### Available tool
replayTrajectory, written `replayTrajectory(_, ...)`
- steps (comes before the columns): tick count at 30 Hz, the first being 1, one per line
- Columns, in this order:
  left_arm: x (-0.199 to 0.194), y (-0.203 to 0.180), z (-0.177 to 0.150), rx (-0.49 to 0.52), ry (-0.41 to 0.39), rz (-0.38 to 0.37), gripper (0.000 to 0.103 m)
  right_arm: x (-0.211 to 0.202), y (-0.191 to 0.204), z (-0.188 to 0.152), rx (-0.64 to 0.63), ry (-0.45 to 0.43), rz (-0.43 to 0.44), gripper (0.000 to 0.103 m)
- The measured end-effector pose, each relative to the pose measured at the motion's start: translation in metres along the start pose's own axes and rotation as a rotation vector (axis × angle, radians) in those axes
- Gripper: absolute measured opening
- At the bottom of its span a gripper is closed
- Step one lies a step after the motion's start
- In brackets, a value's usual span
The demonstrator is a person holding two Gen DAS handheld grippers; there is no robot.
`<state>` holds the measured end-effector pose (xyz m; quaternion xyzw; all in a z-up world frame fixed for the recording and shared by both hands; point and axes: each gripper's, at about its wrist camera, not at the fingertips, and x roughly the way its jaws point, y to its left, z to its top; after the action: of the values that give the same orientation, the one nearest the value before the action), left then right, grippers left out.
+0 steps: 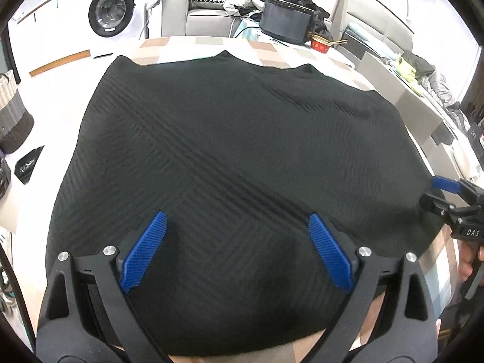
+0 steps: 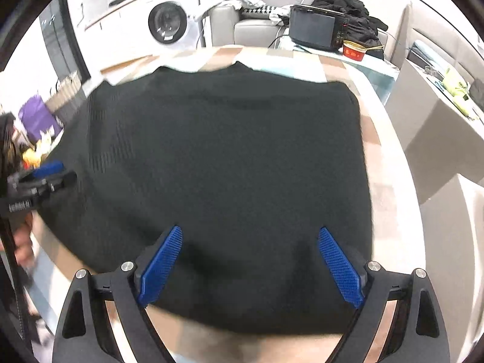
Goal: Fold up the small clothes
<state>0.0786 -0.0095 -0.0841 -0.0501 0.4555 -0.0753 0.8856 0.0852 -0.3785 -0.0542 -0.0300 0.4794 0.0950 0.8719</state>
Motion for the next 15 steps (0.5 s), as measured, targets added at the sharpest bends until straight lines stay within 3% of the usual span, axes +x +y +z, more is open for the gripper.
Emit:
replayTrajectory(7,0.021,0.002,0.025,0.017,0.020,0.063,0.094,0.041,0.030,0.041,-0.037,0.016,0.053,0.093)
replayTrajectory(10,0.030,0.006,0.026,0.010,0.038,0.089,0.094,0.062,0.037,0.049,-0.062,0.054,0.039,0.093)
replayTrajectory(15,0.031,0.011,0.022,0.034,0.055,0.118,0.094,0.066,0.025,0.052,-0.085,0.031,0.005,0.093)
